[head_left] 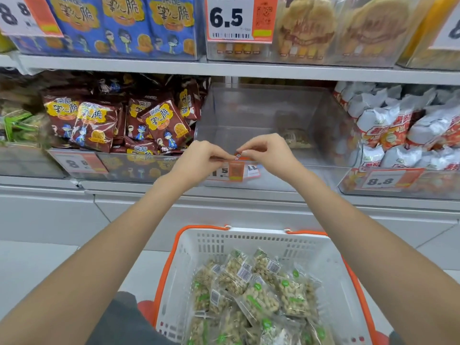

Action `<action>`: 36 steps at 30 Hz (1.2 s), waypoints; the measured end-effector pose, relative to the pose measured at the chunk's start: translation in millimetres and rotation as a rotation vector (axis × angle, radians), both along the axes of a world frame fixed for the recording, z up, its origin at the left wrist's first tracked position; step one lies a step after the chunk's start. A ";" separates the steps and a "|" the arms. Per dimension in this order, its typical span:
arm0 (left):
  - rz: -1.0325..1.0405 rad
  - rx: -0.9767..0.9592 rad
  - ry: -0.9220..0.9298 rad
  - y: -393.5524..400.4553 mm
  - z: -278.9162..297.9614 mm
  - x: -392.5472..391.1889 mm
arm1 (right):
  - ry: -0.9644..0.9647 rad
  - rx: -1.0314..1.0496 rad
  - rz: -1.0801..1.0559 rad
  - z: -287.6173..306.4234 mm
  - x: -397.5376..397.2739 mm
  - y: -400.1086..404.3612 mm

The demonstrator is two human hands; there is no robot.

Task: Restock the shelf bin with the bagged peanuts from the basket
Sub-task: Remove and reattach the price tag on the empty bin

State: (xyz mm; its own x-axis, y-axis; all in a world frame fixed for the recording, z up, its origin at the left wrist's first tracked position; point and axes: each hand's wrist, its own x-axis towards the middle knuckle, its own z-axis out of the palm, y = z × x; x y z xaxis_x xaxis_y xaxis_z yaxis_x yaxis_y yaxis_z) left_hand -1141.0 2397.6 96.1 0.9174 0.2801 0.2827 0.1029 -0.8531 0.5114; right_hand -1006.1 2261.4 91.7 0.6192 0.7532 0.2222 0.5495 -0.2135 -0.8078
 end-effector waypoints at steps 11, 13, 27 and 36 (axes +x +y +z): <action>-0.036 -0.300 -0.040 16.1 -4.0 -4.9 | -0.222 -1.005 0.180 -34.0 81.2 55.6; -0.038 -0.463 -0.085 21.4 0.7 -3.0 | -0.252 -1.084 0.191 -41.8 84.5 62.3; -0.048 -0.455 -0.033 25.6 4.9 -2.5 | -0.482 -0.957 0.314 -29.9 79.9 74.0; -0.054 -0.464 -0.017 28.2 7.7 -2.0 | -0.554 -1.293 0.276 -27.0 77.4 103.6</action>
State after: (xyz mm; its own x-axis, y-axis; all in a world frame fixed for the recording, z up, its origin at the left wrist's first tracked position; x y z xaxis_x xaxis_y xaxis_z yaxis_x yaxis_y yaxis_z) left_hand -1143.0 2425.8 103.8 0.9304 0.3325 0.1540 0.0529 -0.5376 0.8415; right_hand -928.8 2365.0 64.7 0.4846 0.6885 -0.5396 0.8676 -0.4569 0.1962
